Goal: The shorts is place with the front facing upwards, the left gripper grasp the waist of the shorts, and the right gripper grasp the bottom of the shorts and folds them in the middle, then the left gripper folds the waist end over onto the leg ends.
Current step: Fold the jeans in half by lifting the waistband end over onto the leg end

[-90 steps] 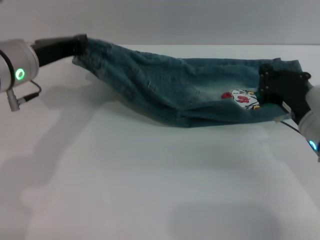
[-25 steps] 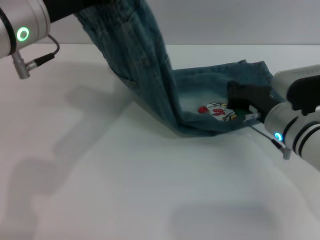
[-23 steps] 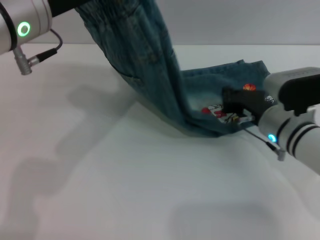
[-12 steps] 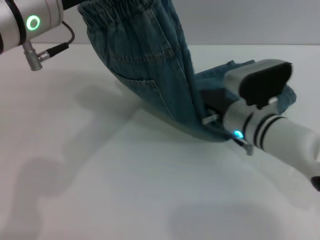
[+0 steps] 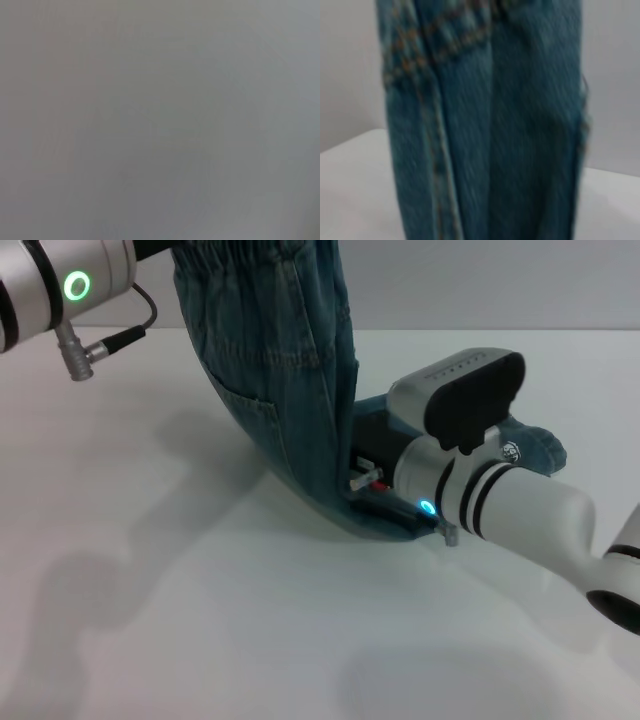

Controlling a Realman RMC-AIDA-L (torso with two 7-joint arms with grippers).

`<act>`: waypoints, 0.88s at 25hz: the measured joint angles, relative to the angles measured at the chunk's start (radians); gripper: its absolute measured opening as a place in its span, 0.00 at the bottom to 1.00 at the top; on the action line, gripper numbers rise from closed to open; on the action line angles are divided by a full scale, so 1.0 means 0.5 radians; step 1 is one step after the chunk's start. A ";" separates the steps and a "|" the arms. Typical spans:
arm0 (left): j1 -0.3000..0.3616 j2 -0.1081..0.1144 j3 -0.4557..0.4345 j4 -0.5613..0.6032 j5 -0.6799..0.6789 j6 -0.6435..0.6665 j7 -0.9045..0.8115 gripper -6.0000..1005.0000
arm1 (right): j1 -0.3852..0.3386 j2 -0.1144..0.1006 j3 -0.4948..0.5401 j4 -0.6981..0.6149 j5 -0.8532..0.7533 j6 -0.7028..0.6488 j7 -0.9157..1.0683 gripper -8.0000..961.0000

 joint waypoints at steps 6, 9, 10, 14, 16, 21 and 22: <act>-0.013 0.000 0.017 0.040 0.001 0.007 0.001 0.01 | 0.027 0.002 0.003 -0.125 -0.001 -0.038 0.036 0.01; -0.005 0.000 0.019 0.044 0.001 0.009 0.012 0.01 | -0.058 -0.010 0.166 -0.158 -0.023 -0.040 0.012 0.01; -0.002 0.000 0.019 0.044 0.001 0.009 0.015 0.01 | -0.109 -0.017 0.254 -0.153 -0.045 -0.043 -0.012 0.01; 0.002 0.000 0.020 0.047 0.001 0.009 0.018 0.01 | -0.339 -0.032 0.650 -0.048 -0.116 -0.044 -0.247 0.01; -0.003 0.000 0.037 0.056 0.001 0.015 0.019 0.01 | -0.480 -0.028 0.845 0.081 -0.116 -0.044 -0.451 0.01; -0.032 -0.001 0.175 0.123 -0.044 0.110 0.072 0.01 | -0.817 -0.023 1.146 0.437 -0.117 -0.014 -0.724 0.01; -0.041 -0.002 0.202 0.149 -0.065 0.128 0.092 0.01 | -0.970 -0.026 1.208 0.596 -0.117 0.009 -0.761 0.01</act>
